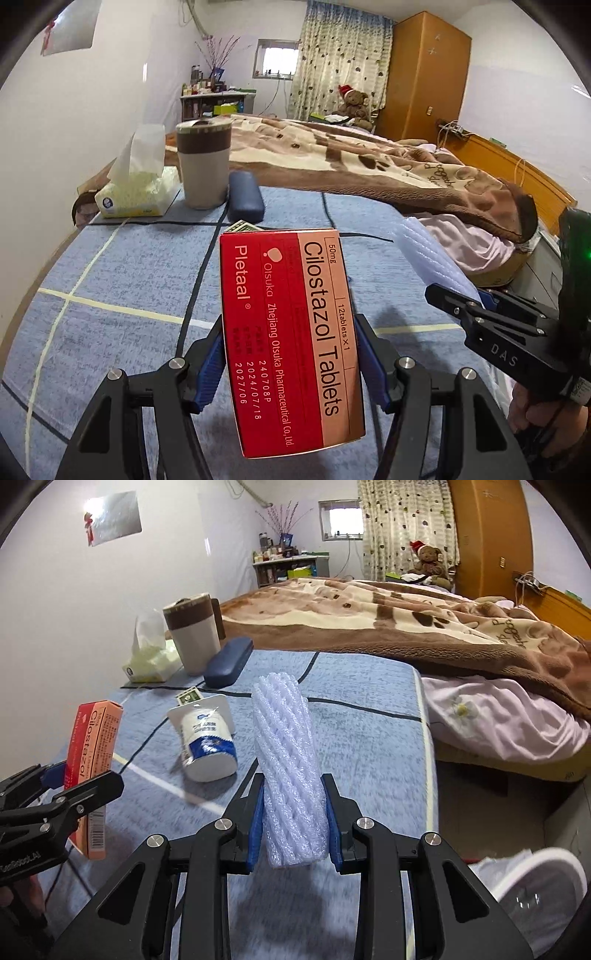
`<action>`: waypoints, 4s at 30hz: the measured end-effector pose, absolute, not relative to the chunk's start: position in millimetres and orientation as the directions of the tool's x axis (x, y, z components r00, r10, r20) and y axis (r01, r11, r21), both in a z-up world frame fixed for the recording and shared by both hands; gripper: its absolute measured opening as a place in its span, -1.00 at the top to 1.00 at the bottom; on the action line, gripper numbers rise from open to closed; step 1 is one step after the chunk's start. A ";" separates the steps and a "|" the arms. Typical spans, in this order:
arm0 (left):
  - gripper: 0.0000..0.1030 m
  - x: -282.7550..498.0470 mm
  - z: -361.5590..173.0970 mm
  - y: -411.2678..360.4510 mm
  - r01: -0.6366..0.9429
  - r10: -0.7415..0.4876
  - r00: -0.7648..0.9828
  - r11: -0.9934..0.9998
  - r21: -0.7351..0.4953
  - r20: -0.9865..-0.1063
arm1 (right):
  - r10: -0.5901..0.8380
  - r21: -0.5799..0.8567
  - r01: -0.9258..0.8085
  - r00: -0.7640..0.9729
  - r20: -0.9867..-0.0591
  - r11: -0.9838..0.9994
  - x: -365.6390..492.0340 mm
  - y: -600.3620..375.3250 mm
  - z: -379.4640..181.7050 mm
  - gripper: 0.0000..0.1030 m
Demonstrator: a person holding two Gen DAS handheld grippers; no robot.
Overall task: Collect trash
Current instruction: 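Grasp the red Cilostazol Tablets box with the left gripper while the right grasps the foam net, then carry the box and foam net over the wastebasket and open both grippers, then move both open grippers back toward the table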
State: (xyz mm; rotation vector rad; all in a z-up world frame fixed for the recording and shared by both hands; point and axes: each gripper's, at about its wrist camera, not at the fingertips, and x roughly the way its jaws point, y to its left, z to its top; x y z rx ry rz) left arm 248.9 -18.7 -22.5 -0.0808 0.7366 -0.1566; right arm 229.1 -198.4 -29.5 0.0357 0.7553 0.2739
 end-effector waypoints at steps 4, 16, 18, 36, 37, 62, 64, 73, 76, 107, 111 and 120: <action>-0.25 233.9 -13.6 -25.9 0.138 -0.185 0.741 0.983 -0.123 -0.646 | 0.253 0.132 -0.222 0.714 -0.653 0.966 215.4 -204.4 -21.3 0.42; -0.25 188.0 12.8 -55.5 0.222 -0.237 0.769 0.970 -0.100 -0.594 | 0.194 0.148 -0.131 0.779 -0.597 0.980 162.8 -232.5 -4.2 0.42; -0.25 181.7 15.8 -60.7 0.235 -0.248 0.771 0.967 -0.100 -0.586 | 0.178 0.144 -0.114 0.791 -0.585 0.983 152.6 -236.8 -2.0 0.42; -0.25 132.6 33.9 -132.2 0.417 -0.383 0.748 0.907 -0.065 -0.542 | 0.002 0.136 0.082 0.851 -0.525 0.987 96.8 -288.1 7.8 0.42; -0.25 131.3 34.2 -136.5 0.428 -0.393 0.744 0.901 -0.065 -0.540 | -0.011 0.133 0.094 0.852 -0.524 0.987 92.6 -291.6 7.6 0.42; -0.26 126.0 13.3 -263.9 0.654 -0.560 0.584 0.754 -0.069 -0.587 | -0.219 0.098 0.345 0.764 -0.607 0.933 56.4 -365.1 -17.3 0.42; -0.26 129.9 9.5 -270.9 0.666 -0.569 0.571 0.743 -0.072 -0.592 | -0.220 0.098 0.353 0.751 -0.622 0.930 58.5 -368.7 -21.8 0.41; -0.26 142.4 -1.4 -290.4 0.689 -0.578 0.538 0.721 -0.076 -0.614 | -0.210 0.102 0.363 0.721 -0.661 0.926 62.8 -376.4 -33.1 0.41; -0.26 144.7 -5.2 -292.4 0.689 -0.577 0.529 0.720 -0.081 -0.622 | -0.210 0.094 0.358 0.718 -0.664 0.929 65.2 -375.1 -34.5 0.40; -0.41 145.0 10.6 -238.4 0.626 -0.553 0.586 0.773 -0.103 -0.592 | -0.201 0.098 0.334 0.749 -0.632 0.937 65.5 -354.3 -19.3 -0.22; -0.41 146.4 14.9 -222.1 0.604 -0.535 0.608 0.792 -0.095 -0.587 | -0.188 0.100 0.317 0.757 -0.626 0.943 68.9 -346.1 -17.5 -0.22; -0.41 153.6 22.0 -177.3 0.530 -0.478 0.667 0.844 -0.088 -0.572 | -0.134 0.097 0.240 0.785 -0.604 0.966 83.9 -318.2 -13.6 -0.22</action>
